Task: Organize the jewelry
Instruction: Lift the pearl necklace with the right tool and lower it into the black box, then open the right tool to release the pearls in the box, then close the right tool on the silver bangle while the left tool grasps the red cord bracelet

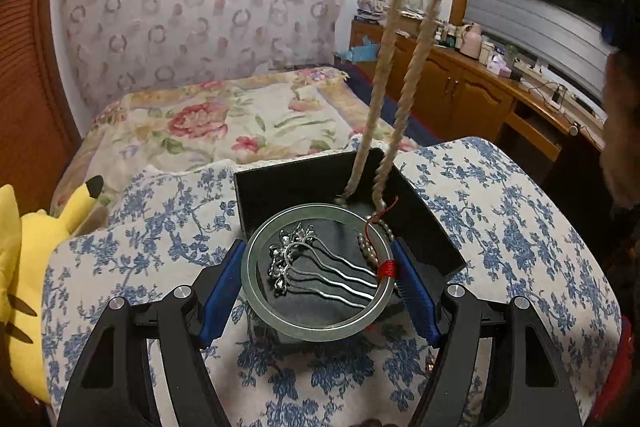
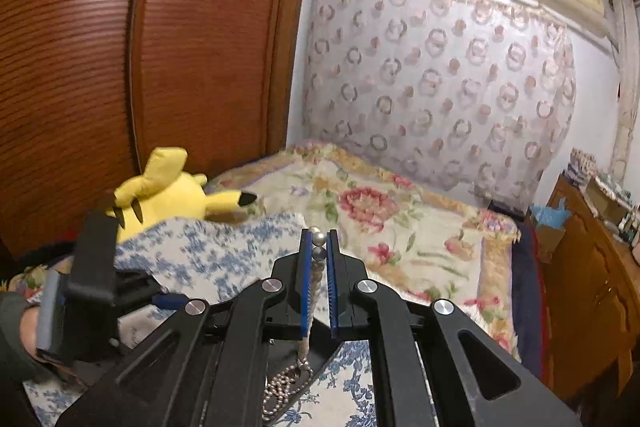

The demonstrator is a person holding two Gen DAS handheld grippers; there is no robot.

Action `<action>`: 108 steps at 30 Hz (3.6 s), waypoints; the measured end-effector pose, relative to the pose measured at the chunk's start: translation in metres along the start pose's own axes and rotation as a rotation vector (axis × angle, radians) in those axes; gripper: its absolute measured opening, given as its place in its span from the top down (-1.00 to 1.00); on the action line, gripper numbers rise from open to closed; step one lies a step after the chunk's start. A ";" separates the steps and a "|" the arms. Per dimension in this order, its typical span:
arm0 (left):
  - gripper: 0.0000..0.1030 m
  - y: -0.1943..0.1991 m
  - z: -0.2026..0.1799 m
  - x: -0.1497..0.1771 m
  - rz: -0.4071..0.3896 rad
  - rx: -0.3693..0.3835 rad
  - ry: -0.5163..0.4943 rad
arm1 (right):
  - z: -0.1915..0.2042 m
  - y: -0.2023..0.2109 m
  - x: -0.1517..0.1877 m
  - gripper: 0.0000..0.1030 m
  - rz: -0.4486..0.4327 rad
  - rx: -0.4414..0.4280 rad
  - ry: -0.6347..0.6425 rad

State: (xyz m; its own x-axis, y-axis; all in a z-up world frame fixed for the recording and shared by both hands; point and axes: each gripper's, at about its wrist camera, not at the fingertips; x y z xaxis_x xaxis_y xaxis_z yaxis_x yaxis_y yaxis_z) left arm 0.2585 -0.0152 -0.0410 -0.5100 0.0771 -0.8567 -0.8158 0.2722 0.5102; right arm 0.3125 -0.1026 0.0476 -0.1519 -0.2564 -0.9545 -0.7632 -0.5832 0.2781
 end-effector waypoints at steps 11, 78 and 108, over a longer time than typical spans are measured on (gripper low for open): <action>-0.34 0.000 0.001 -0.005 -0.006 -0.007 0.000 | -0.002 -0.035 0.045 0.84 0.099 -0.046 -0.055; -0.65 0.142 -0.015 0.135 0.057 0.004 0.041 | 0.128 0.077 0.195 -0.30 0.398 -0.102 -0.064; 0.94 0.169 -0.015 0.109 -0.086 0.053 0.117 | 0.128 0.081 0.194 -0.14 0.373 -0.093 -0.056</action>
State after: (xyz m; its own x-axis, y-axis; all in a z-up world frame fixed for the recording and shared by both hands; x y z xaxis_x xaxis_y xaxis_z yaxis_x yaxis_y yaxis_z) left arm 0.0606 0.0245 -0.0465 -0.4694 -0.0598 -0.8810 -0.8439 0.3239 0.4276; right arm 0.1410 -0.1008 -0.1287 -0.4445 -0.4228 -0.7897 -0.5890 -0.5262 0.6133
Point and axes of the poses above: each gripper's, at about its wrist camera, not at the fingertips, and y roughly against the way its jaws point, z to its left, x to its underside, and after that the axes turned 12 degrees about -z, right-handed
